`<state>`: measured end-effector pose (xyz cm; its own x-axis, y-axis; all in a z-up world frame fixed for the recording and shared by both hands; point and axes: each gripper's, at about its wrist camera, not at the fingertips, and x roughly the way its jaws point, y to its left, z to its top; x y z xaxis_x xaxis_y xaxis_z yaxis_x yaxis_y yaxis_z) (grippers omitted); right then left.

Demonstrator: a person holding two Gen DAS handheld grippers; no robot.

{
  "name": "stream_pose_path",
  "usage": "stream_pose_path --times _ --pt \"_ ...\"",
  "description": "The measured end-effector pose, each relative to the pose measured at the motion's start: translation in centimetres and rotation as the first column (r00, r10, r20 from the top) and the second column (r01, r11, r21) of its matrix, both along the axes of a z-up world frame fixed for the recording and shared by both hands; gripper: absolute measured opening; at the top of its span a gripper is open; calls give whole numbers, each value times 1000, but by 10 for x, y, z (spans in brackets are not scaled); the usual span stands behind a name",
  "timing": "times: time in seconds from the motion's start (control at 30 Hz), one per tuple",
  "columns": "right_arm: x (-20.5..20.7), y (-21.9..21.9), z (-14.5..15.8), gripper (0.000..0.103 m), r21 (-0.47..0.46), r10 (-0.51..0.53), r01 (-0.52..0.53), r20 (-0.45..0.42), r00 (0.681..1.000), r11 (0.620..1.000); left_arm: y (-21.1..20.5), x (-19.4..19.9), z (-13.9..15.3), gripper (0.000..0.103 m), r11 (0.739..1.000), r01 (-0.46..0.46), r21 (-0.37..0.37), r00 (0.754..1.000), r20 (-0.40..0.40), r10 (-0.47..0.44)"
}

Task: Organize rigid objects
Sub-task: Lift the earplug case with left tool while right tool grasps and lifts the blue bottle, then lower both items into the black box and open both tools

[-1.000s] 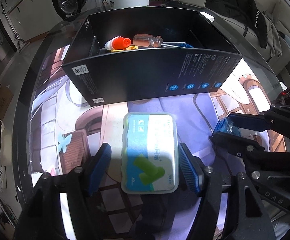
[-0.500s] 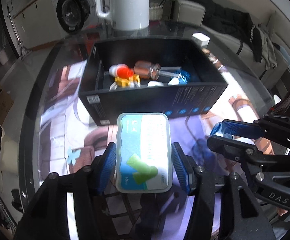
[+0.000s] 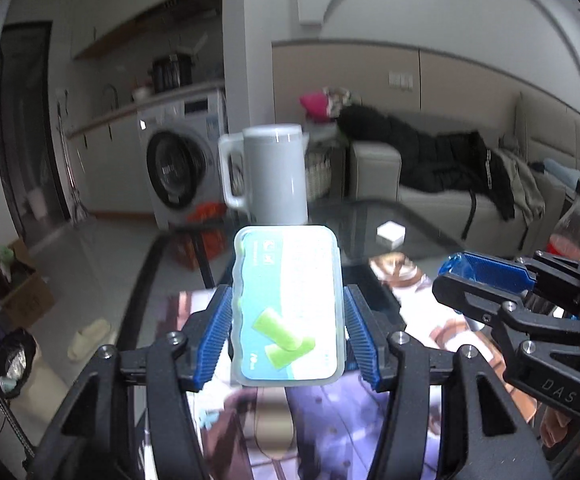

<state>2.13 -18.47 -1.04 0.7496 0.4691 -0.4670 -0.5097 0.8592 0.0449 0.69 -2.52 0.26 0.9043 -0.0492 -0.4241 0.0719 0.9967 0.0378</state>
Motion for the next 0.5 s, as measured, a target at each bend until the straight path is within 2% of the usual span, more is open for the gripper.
stream_pose_path --times 0.13,0.23,0.3,0.5 --pt "-26 0 20 31 19 -19 17 155 988 1000 0 -19 19 55 1000 0 21 988 154 -4" --pt "-43 1 29 31 22 -26 21 249 968 1000 2 -31 30 55 1000 5 24 976 216 -10" --pt "-50 3 32 31 19 -18 14 267 963 1000 5 -34 33 55 1000 3 17 973 232 -6" --pt "-46 2 32 31 34 -21 13 236 972 999 13 -24 28 55 1000 2 -18 981 193 1"
